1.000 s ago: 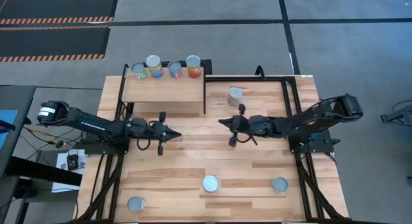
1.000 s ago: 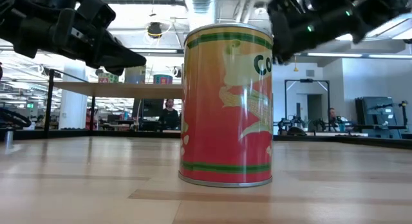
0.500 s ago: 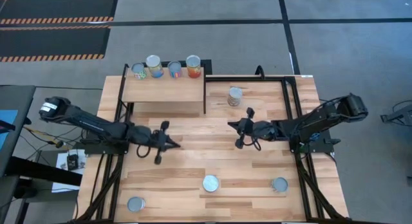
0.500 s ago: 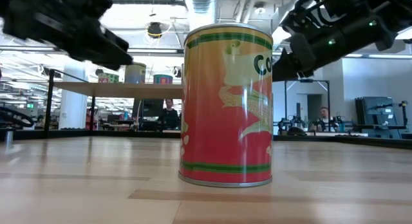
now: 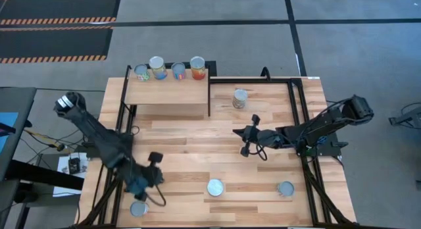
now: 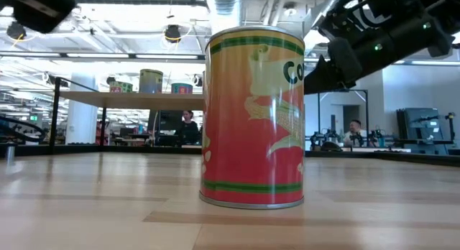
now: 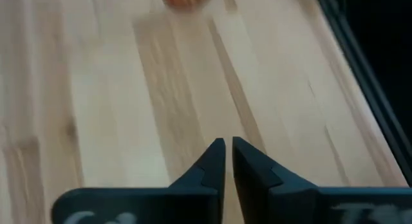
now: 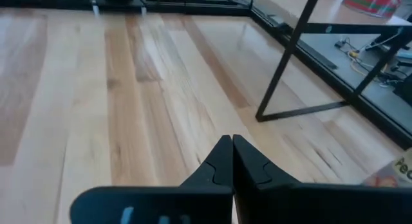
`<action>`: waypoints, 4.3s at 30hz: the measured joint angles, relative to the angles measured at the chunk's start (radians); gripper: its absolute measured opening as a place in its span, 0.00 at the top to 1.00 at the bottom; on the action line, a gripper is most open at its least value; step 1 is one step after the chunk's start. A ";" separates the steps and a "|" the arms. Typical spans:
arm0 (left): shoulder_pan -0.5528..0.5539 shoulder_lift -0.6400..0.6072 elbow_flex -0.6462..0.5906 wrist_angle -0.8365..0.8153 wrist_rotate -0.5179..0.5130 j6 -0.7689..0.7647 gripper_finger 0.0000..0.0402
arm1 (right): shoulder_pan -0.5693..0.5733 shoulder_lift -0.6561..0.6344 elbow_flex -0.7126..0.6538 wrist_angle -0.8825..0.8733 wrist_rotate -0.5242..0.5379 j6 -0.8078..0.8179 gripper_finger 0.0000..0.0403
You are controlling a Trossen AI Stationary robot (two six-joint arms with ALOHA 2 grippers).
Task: Pick and place cans onto a shelf
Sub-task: Put the green can on the shelf aligned with the other red can, then put the light blue can on the shelf aligned with the other light blue can
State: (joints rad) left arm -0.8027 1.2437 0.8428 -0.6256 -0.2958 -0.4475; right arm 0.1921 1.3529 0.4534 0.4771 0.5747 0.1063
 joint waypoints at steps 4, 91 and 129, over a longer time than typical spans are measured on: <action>-0.072 0.126 0.127 -0.181 0.058 -0.107 0.88 | 0.000 0.010 -0.001 -0.004 0.003 0.001 0.97; 1.216 0.439 0.874 -0.720 0.039 0.595 1.00 | 0.004 0.010 -0.001 -0.029 -0.002 -0.025 0.97; 1.330 0.461 0.888 -0.616 0.061 0.691 0.89 | 0.004 0.010 -0.001 -0.028 -0.002 -0.008 0.97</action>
State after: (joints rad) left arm 0.5274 1.7047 1.7308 -1.2414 -0.2347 0.2434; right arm 0.1962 1.3624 0.4526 0.4492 0.5728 0.0982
